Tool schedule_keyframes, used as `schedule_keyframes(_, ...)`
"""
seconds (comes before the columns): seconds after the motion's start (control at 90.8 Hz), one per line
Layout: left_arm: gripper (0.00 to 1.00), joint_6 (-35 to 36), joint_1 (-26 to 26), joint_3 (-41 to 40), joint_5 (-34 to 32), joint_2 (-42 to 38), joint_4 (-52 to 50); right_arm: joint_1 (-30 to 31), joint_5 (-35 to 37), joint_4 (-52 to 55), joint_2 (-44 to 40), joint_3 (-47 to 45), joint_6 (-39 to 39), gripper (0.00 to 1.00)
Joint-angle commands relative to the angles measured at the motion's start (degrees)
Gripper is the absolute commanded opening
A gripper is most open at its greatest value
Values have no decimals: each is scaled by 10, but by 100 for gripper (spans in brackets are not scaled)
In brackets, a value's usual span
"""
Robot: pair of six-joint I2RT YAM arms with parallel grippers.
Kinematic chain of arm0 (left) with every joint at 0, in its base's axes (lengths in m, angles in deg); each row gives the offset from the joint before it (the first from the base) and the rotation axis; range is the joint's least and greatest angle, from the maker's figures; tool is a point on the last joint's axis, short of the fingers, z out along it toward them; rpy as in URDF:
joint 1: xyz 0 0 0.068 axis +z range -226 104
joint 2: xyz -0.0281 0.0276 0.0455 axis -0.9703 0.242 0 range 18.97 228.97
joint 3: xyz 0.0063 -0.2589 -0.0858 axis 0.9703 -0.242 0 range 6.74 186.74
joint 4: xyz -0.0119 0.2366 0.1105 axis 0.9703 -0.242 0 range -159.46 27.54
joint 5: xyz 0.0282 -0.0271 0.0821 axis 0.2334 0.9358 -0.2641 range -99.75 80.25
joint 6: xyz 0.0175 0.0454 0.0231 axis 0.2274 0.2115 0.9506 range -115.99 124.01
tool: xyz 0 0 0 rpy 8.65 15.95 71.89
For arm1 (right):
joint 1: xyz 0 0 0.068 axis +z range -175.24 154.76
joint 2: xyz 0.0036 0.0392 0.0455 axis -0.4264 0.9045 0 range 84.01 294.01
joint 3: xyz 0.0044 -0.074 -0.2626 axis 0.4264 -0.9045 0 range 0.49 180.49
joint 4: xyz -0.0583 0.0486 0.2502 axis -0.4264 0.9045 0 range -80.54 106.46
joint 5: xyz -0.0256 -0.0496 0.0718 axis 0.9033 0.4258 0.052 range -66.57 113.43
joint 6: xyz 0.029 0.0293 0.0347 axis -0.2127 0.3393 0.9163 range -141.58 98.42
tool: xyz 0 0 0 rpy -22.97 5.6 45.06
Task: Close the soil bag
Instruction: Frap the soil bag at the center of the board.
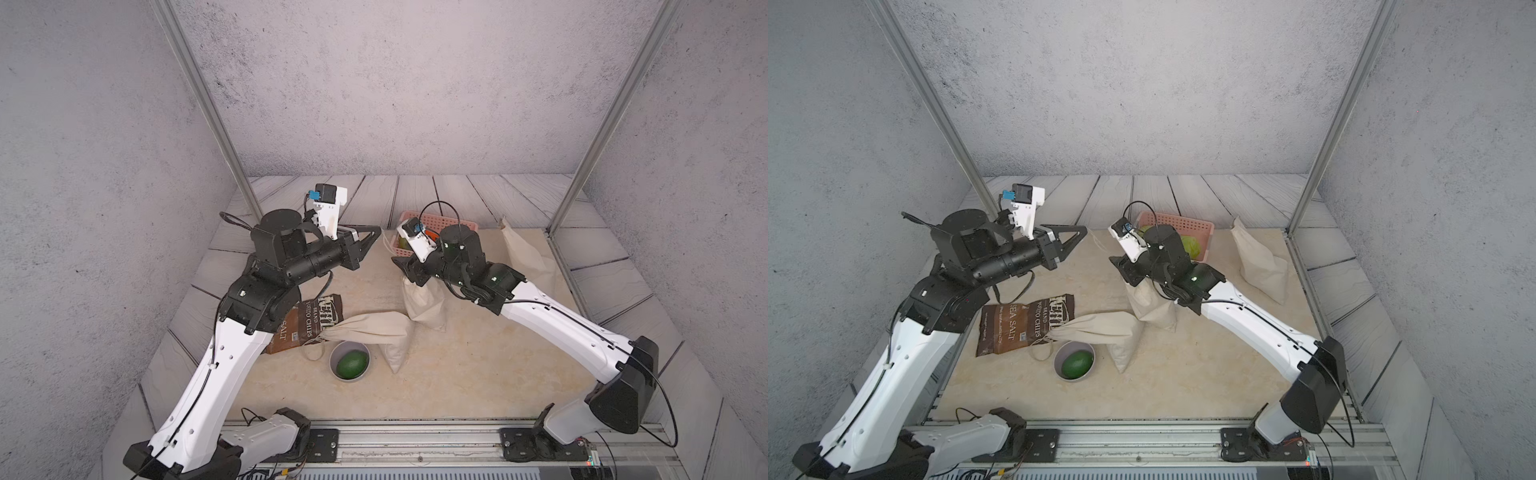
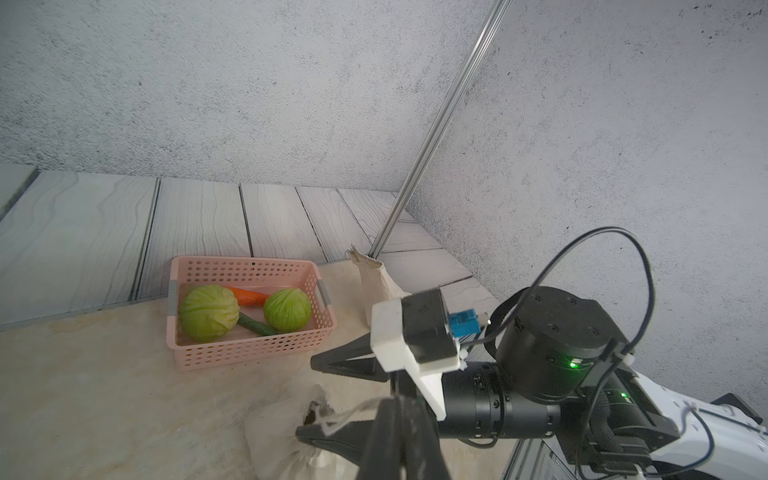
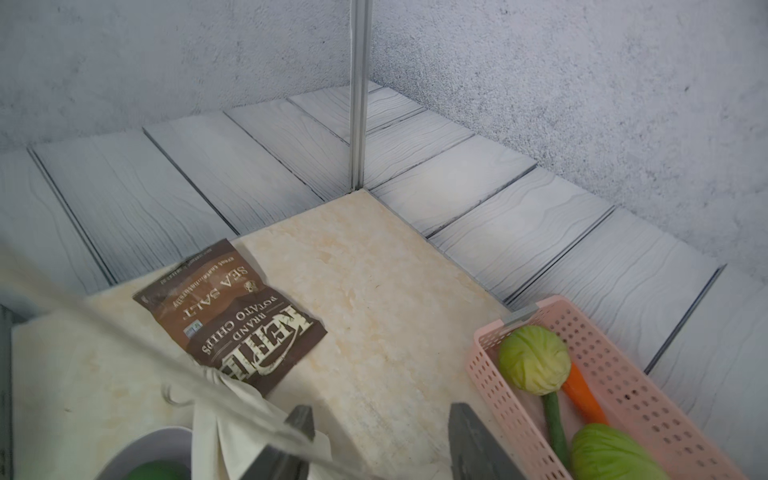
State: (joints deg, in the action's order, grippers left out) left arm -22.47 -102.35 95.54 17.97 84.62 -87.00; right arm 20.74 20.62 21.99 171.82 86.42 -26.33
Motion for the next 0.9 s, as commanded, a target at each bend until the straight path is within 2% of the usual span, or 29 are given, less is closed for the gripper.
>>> schedule_keyframes(0.0, 0, -5, 4, 21, 7, -17, 33, 5, 30, -4, 9, 12, 17, 45)
schedule_keyframes(0.143, 0, 4, 4, 32, -5, -26, 27, 5, 83, 18, 25, -8, 11, 28)
schedule_keyframes(0.275, 0, 21, 5, 47, -45, -43, 4, 2, 213, 60, 31, -41, 5, 10)
schedule_keyframes(0.341, 0, 37, 6, 61, -78, -52, -19, -7, 262, 84, 33, -61, -11, 7)
schedule_keyframes(0.473, 0, 63, 12, 103, -117, -58, -68, -49, 288, 114, 9, -121, -8, 8)
schedule_keyframes(0.561, 0, 69, 21, 126, -134, -60, -89, -82, 273, 119, -25, -159, -4, 14)
schedule_keyframes(0.716, 0, 69, 42, 166, -146, -54, -104, -117, 250, 128, -28, -175, 0, 25)
schedule_keyframes(0.892, 0, 62, 63, 184, -150, -46, -109, -141, 244, 155, -10, -161, 3, 28)
